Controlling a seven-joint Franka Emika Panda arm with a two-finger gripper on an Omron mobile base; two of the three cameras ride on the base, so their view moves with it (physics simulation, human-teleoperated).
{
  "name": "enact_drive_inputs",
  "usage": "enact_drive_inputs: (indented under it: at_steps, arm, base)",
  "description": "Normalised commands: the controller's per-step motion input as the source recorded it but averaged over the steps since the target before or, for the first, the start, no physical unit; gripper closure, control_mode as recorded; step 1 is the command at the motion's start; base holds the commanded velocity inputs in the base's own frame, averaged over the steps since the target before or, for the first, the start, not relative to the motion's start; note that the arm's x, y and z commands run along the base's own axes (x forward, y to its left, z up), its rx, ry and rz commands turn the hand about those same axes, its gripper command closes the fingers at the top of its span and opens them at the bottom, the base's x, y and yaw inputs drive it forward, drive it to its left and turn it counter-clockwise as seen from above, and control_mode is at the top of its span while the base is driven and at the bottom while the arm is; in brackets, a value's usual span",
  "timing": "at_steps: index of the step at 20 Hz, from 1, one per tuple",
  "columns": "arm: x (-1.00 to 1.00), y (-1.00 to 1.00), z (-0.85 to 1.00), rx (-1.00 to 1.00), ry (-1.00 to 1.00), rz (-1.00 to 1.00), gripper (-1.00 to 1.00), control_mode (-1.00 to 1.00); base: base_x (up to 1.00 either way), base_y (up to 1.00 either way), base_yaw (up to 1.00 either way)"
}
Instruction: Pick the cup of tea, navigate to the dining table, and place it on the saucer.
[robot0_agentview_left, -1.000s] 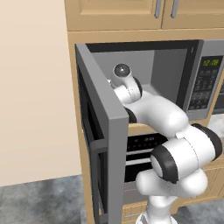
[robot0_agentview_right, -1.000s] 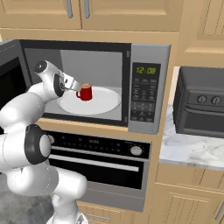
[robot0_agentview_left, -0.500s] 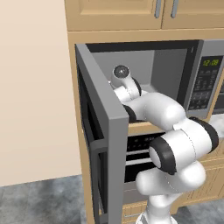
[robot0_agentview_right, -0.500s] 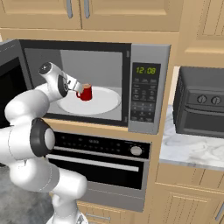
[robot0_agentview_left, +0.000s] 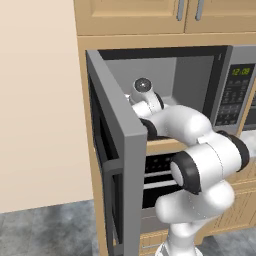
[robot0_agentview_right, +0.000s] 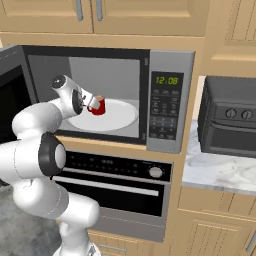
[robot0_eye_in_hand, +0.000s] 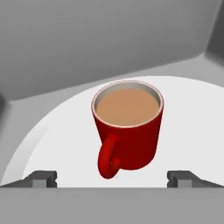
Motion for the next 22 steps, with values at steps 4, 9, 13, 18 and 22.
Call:
enact_drive_inputs:
  at_steps: [4,9,13,18,22]
  arm:
    - [0.22,0.00,-0.01,0.00,0.00,0.00,-1.00,-1.00]
    - [0.13,0.00,-0.10,0.00,0.00,0.00,-1.00,-1.00]
    - [0.13,0.00,-0.11,0.00,0.00,0.00,-1.00,-1.00]
    - [0.12,0.00,-0.08,0.00,0.00,0.00,-1.00,-1.00]
    - [0.09,0.00,-0.07,0.00,0.00,0.00,1.00,-1.00]
  base:
    - [0.00,0.00,0.00]
    - [0.00,0.00,0.00]
    - [0.00,0.00,0.00]
    - [0.00,0.00,0.00]
    - [0.00,0.00,0.00]
